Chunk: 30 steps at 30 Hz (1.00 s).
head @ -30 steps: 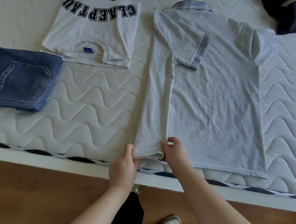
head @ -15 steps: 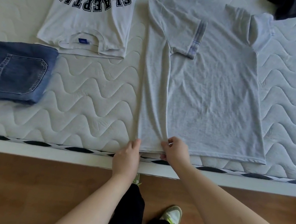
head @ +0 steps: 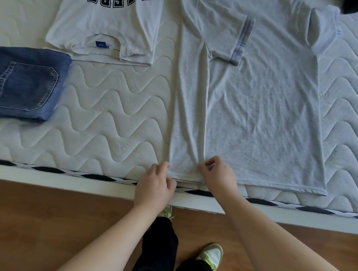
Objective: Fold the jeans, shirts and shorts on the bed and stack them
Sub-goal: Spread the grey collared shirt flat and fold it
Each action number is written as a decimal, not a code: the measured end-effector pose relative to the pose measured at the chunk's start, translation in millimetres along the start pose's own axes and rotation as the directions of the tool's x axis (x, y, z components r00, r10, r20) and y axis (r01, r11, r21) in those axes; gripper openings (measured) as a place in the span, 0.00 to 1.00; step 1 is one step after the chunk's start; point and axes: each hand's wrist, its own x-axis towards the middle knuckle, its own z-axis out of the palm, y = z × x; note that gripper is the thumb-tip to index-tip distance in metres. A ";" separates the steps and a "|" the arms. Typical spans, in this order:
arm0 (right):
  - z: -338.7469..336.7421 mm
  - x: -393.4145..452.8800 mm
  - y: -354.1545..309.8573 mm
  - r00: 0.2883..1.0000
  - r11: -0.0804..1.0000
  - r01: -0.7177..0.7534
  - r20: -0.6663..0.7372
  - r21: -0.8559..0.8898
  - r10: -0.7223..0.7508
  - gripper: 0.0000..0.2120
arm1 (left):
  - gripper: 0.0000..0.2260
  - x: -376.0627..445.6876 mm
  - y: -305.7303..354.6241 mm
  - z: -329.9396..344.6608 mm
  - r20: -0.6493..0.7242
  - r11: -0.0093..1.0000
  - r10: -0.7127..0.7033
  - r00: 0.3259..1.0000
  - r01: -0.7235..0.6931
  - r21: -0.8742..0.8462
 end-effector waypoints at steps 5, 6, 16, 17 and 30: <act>3.8 4.9 0.7 0.998 0.994 0.058 -0.025 -0.087 -0.060 0.11 | 0.13 30.8 -3.9 -4.0 0.090 0.852 -0.331 0.939 0.339 -0.400; 4.4 4.9 0.6 0.997 0.992 0.072 -0.026 -0.104 -0.075 0.11 | 0.12 37.7 -4.4 -5.6 0.134 0.867 -0.309 0.942 0.336 -0.368; 10.6 5.1 -5.4 0.995 0.995 0.080 0.070 -0.063 -0.076 0.13 | 0.11 44.7 -12.6 -5.9 0.232 0.786 -0.319 0.919 0.393 -0.477; 11.1 4.8 -5.8 0.995 0.997 0.067 0.076 -0.042 -0.064 0.13 | 0.12 41.5 -12.8 -4.3 0.270 0.736 -0.343 0.900 0.436 -0.519; 16.9 -9.3 7.6 0.999 0.999 0.031 0.026 0.025 -0.032 0.14 | 0.08 24.1 -2.3 -7.4 0.528 0.567 -0.307 0.792 0.598 -0.567</act>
